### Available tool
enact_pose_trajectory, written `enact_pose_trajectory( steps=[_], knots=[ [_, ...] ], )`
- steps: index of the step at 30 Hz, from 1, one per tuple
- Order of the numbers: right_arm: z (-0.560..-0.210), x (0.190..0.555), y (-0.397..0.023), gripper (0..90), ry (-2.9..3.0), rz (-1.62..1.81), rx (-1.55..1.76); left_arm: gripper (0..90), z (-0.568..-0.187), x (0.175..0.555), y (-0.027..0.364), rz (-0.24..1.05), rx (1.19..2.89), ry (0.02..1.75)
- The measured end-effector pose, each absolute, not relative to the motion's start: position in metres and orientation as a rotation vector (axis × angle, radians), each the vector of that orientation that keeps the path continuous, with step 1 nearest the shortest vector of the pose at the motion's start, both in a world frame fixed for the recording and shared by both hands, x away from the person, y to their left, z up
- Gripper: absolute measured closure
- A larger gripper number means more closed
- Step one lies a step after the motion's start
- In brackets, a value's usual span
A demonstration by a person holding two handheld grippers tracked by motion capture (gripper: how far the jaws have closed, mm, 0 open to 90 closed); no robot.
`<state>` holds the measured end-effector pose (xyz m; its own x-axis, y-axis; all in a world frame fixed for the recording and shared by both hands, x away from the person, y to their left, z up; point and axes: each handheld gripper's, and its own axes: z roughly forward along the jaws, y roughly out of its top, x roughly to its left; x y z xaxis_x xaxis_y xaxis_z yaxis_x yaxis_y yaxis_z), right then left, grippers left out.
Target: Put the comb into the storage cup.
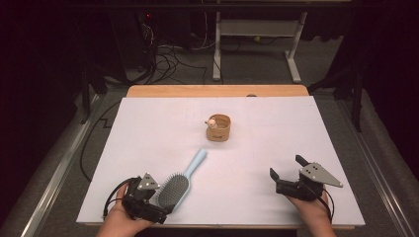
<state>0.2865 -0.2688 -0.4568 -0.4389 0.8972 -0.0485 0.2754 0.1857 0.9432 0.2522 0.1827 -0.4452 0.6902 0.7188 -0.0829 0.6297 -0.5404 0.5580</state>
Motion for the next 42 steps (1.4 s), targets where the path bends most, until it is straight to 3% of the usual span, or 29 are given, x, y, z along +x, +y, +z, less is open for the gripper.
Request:
enact_pose_trajectory(
  steps=[32, 42],
  knots=[
    [-0.457, 0.287, -0.269, 3.4, 1.836, 1.257, 1.096, 4.3, -0.463, 0.286, 0.142, 0.228, 2.429, 1.158],
    [-0.457, 0.287, -0.268, 3.4, 1.837, 1.252, 1.092, 0.4, -0.464, 0.289, 0.141, 0.194, 2.439, 1.163]
  ],
)
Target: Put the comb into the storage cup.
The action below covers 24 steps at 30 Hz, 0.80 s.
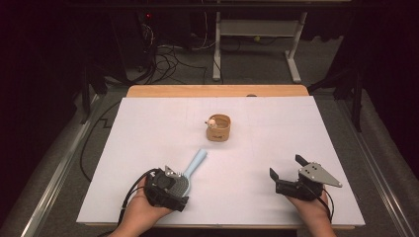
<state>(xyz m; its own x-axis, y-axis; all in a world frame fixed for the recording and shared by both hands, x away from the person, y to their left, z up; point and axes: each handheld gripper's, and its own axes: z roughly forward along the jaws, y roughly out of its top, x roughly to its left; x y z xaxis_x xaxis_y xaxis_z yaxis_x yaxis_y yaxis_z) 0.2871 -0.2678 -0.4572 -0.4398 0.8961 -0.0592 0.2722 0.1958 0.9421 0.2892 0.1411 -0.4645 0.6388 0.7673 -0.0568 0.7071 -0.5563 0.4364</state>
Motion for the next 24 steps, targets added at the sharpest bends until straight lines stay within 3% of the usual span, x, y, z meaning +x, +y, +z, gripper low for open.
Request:
enact_pose_trajectory(
  steps=[15, 24],
  knots=[
    [-0.4577, 0.2870, -0.2675, 3.5, 1.838, 1.250, 1.090, 1.9, -0.4636, 0.2897, 0.1388, 0.192, 2.436, 1.200],
    [-0.4580, 0.2870, -0.2664, 3.6, 1.844, 1.244, 1.087, 11.0, -0.4615, 0.2878, 0.1396, 0.203, 2.421, 1.198]
  ],
)
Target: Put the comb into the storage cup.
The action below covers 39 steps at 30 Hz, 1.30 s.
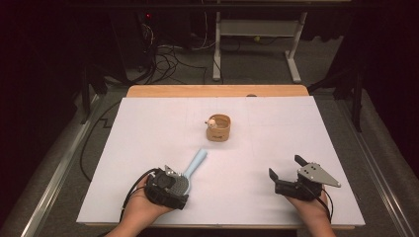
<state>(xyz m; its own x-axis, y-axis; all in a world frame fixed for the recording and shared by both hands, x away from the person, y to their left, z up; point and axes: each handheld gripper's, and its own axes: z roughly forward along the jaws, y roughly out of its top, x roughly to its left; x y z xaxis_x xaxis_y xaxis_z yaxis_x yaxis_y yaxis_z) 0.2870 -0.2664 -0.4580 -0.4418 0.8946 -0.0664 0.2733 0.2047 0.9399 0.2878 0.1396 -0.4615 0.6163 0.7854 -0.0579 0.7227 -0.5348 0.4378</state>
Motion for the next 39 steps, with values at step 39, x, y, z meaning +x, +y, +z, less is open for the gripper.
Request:
enact_pose_trajectory(
  steps=[39],
  knots=[
    [-0.4589, 0.2875, -0.2675, 3.7, 1.841, 1.245, 1.103, 20.5, -0.4545, 0.2904, 0.1461, 0.179, 2.459, 1.133]
  ],
)
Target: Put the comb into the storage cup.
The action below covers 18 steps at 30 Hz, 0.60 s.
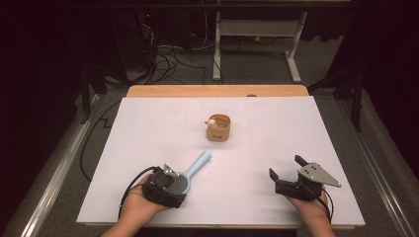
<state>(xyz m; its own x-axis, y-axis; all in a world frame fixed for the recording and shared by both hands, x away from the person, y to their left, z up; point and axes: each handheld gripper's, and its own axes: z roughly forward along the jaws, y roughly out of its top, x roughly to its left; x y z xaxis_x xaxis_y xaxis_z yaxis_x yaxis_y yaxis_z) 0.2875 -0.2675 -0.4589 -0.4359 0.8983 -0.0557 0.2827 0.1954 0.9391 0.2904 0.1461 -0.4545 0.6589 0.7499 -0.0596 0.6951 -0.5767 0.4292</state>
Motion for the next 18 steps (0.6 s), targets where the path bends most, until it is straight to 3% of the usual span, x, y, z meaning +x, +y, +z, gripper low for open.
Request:
enact_pose_trajectory(
  steps=[18],
  knots=[
    [-0.459, 0.287, -0.267, 3.9, 1.845, 1.242, 1.103, 20.5, -0.425, 0.294, 0.160, 0.184, 2.439, 1.054]
  ],
)
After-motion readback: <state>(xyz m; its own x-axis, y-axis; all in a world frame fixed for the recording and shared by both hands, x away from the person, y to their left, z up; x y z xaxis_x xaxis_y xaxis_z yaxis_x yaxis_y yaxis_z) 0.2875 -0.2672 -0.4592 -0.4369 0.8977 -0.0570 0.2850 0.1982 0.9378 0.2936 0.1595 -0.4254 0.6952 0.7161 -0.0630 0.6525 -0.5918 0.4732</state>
